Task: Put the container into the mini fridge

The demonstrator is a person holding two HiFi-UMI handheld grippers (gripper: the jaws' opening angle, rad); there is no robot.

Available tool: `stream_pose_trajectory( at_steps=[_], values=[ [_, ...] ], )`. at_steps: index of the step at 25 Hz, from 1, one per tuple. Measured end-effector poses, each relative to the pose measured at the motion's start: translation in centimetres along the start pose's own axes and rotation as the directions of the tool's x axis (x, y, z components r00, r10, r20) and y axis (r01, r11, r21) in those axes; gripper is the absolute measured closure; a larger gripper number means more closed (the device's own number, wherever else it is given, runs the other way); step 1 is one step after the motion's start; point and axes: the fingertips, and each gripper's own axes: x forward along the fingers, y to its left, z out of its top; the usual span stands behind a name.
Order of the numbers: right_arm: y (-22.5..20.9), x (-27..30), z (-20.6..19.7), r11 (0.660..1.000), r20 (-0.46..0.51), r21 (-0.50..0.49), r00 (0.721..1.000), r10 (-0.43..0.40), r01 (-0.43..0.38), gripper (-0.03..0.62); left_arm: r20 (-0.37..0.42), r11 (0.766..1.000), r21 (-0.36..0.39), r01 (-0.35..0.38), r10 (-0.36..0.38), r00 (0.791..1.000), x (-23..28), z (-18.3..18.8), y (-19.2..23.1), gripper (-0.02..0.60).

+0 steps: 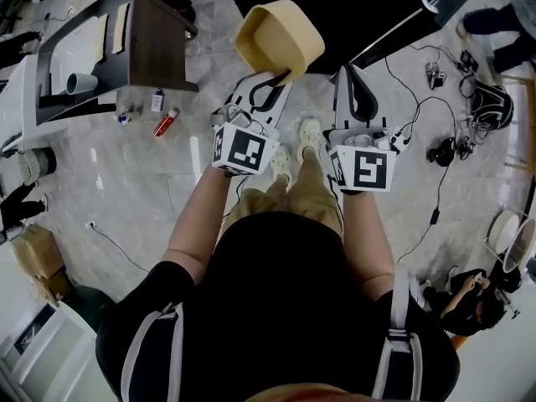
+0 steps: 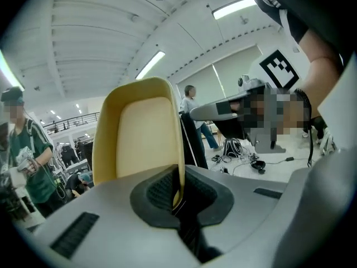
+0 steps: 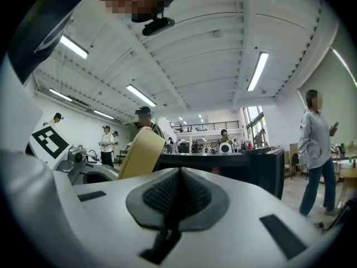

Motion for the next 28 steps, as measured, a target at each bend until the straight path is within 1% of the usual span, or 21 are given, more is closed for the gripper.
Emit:
stream_pose_trajectory(
  at_steps=[4, 7, 10, 15, 20, 22, 25, 28],
  values=[
    [-2.2, 1.7, -1.7, 1.000, -0.021, 0.019, 1.000, 0.000, 0.001, 0.557, -0.097, 0.998, 0.058, 0.031, -0.026, 0.995, 3.0, -2.0, 0.0, 0.557],
    [-3.9, 2.9, -3.0, 1.000, -0.042, 0.024, 0.999, -0.002, 0.003, 0.557, -0.162, 0.993, 0.091, 0.069, -0.053, 0.985, 5.3, -3.8, -0.1, 0.557],
    [-5.5, 4.0, -4.1, 1.000, -0.058, 0.025, 0.998, 0.001, 0.000, 0.557, -0.230, 0.987, 0.114, 0.117, -0.088, 0.969, 7.6, -5.6, -0.4, 0.557],
    [-8.1, 5.8, -5.9, 0.999, -0.088, 0.033, 0.996, 0.005, -0.002, 0.557, -0.327, 0.975, 0.115, 0.190, -0.143, 0.934, 11.1, -8.1, -0.8, 0.557],
    [-9.7, 7.3, -7.6, 0.999, -0.113, 0.037, 0.993, 0.024, -0.020, 0.557, -0.388, 0.969, 0.117, 0.218, -0.158, 0.908, 14.3, -9.8, 0.0, 0.557],
    [-10.4, 7.7, -8.1, 0.999, -0.119, 0.041, 0.992, 0.031, -0.026, 0.557, -0.419, 0.964, 0.120, 0.238, -0.168, 0.892, 15.5, -10.3, 0.1, 0.557],
    [-11.3, 8.4, -8.7, 0.999, -0.129, 0.039, 0.991, 0.040, -0.035, 0.557, -0.475, 0.953, 0.109, 0.284, -0.201, 0.857, 16.9, -11.5, -0.1, 0.557],
    [-11.9, 9.0, -9.4, 0.998, -0.141, 0.038, 0.989, 0.047, -0.042, 0.557, -0.522, 0.948, 0.100, 0.303, -0.209, 0.827, 17.9, -12.8, 0.2, 0.557]
  ],
)
